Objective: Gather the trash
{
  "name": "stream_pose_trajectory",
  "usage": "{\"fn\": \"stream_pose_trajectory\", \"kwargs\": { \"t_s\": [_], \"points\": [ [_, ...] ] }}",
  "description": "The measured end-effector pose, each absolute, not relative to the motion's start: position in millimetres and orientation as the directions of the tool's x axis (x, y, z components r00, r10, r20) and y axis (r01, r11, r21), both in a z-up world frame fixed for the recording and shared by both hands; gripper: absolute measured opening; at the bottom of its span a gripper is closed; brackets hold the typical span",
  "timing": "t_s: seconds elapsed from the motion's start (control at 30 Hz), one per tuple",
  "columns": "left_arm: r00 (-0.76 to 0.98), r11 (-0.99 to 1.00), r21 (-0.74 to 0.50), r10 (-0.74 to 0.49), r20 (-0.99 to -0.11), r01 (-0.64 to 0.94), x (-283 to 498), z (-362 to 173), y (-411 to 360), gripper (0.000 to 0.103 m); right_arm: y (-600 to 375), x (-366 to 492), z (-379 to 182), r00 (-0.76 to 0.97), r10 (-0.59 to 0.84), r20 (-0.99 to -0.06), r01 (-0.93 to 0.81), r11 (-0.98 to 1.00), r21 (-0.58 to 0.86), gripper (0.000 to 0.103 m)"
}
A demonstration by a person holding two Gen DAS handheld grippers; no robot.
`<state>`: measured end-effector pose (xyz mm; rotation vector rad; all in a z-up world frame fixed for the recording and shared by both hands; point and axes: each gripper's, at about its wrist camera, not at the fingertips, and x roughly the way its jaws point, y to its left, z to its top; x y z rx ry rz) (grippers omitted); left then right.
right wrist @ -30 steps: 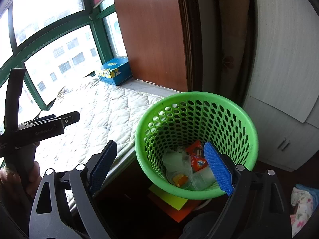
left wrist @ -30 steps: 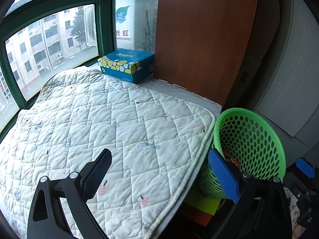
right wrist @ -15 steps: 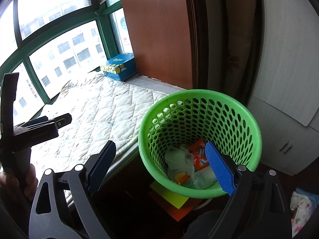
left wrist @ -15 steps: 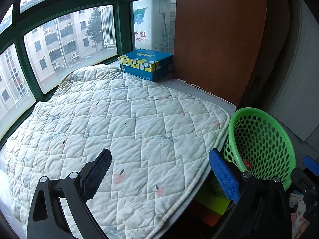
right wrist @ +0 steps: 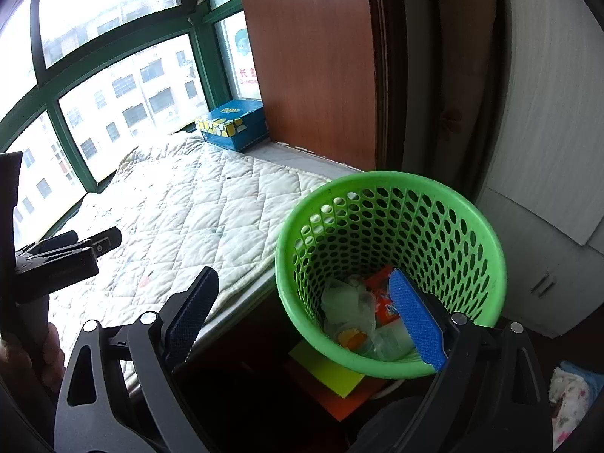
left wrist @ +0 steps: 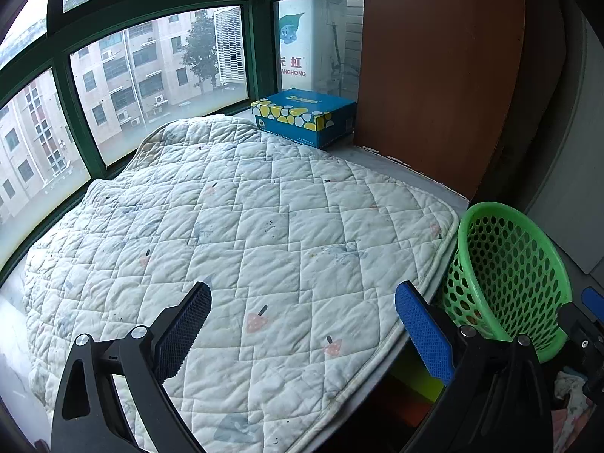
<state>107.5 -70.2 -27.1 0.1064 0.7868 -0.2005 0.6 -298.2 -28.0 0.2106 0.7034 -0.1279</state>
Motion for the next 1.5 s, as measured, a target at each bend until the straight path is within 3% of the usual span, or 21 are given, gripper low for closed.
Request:
{"fn": "stream_pose_trajectory", "kwargs": {
  "t_s": [1.5],
  "points": [
    [0.700, 0.984, 0.018, -0.111, -0.705, 0.175, 98.6, -26.7, -66.6, 0.095, -292.2, 3.0, -33.2, 0.755, -0.014, -0.655, 0.165, 0.972, 0.169, 0.091]
  ]
}}
